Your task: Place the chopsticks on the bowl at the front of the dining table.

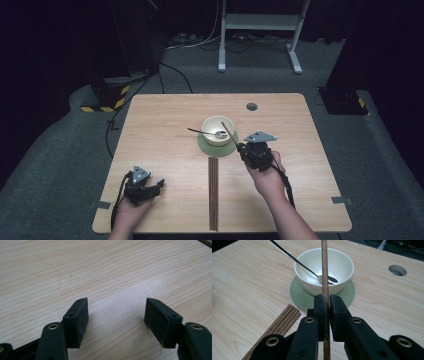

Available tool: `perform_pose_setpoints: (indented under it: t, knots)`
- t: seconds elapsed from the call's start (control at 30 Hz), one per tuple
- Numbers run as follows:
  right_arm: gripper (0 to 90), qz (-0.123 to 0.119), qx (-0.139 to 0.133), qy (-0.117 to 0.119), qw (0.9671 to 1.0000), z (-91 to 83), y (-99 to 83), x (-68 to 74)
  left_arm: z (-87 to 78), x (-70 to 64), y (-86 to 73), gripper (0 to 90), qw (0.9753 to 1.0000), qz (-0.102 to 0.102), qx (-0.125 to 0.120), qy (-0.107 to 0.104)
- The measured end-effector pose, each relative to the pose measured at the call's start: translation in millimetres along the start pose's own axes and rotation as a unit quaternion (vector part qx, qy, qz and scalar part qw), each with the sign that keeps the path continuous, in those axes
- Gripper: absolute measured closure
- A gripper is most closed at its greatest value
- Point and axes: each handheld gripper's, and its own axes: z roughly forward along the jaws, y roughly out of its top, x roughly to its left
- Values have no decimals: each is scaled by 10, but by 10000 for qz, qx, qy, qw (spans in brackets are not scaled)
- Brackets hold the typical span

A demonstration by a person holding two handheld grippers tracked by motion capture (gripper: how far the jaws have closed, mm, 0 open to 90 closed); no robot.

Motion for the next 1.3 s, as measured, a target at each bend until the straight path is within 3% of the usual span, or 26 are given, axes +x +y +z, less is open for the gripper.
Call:
perform_pose_setpoints:
  t: [0.13, 0.2, 0.37, 0.53, 0.57, 0.9, 1.3]
  knots:
    - [840, -19, 68, 0, 10000, 159, 66, 7, 3, -2, 1, 358, 10000, 1, 1, -10]
    - [840, -7, 55, 4, 10000, 227, 112, 11, -15, 15, 1, 358, 9998, 173, 113, -43]
    - [840, -243, 86, -77, 9996, 420, 271, 90, -14, 11, 0, 356, 9997, 190, 122, -72]
    - [839, -207, 109, -78, 9997, 530, 379, 116, -13, 16, 2, 354, 9996, 227, 139, -90]
    - [840, -226, 146, -100, 9996, 592, 435, 114, -4, 5, 1, 353, 9998, 155, 80, -92]
    - [840, 141, 355, -103, 9992, 870, 643, 14, -5, 10, 0, 353, 9997, 205, 106, -104]
    - [840, 116, 529, -124, 9985, 1201, 810, 102, -1, -3, -1, 351, 9998, 124, 87, -121]
